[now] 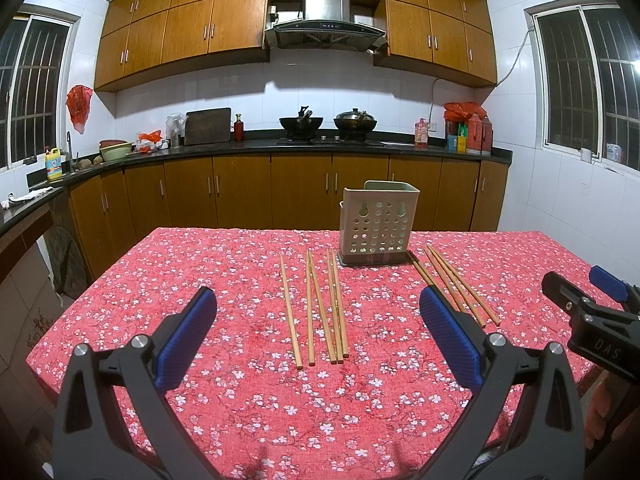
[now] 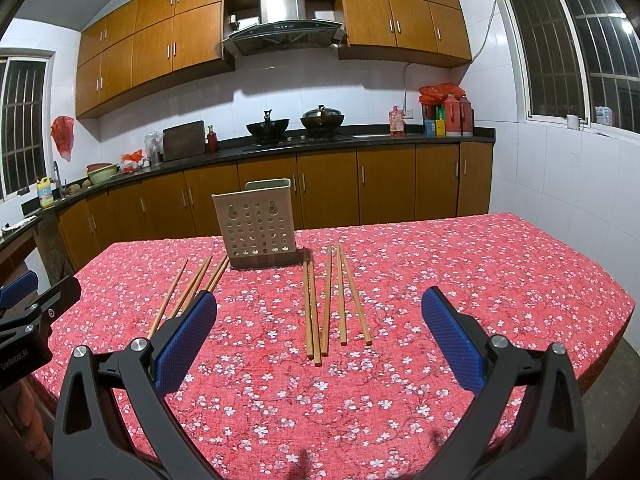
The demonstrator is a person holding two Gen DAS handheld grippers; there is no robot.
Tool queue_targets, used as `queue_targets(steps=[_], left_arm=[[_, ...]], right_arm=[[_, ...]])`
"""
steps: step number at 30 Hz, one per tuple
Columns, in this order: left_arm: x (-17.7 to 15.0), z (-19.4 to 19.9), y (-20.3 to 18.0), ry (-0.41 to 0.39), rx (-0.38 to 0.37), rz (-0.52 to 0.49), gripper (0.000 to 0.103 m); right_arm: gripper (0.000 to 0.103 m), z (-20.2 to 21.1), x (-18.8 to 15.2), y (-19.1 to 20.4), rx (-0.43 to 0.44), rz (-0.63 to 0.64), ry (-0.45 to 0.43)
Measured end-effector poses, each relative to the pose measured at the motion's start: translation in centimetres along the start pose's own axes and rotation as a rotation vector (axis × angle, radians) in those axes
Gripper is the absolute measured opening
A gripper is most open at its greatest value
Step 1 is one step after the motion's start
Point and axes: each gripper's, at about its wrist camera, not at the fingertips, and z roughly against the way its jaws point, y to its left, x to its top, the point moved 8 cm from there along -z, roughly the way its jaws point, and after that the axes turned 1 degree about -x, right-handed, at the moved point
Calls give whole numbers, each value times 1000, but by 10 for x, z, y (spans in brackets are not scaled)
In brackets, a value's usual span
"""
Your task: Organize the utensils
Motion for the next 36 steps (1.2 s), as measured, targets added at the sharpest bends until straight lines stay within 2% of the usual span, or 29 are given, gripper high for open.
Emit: queue_targets(steps=[22, 27, 33, 36], left_arm=[[-2, -2, 3, 5, 1, 4, 99], [-11, -13, 2, 25, 14, 10, 99], [-13, -29, 15, 82, 39, 24, 99], [-13, -44, 25, 127, 50, 31, 99]], right_arm=[[101, 1, 0, 1, -1, -1, 3], [101, 0, -1, -3, 3, -9, 16], [94, -28, 1, -23, -41, -18, 70], [83, -55, -3, -35, -70, -15, 155]])
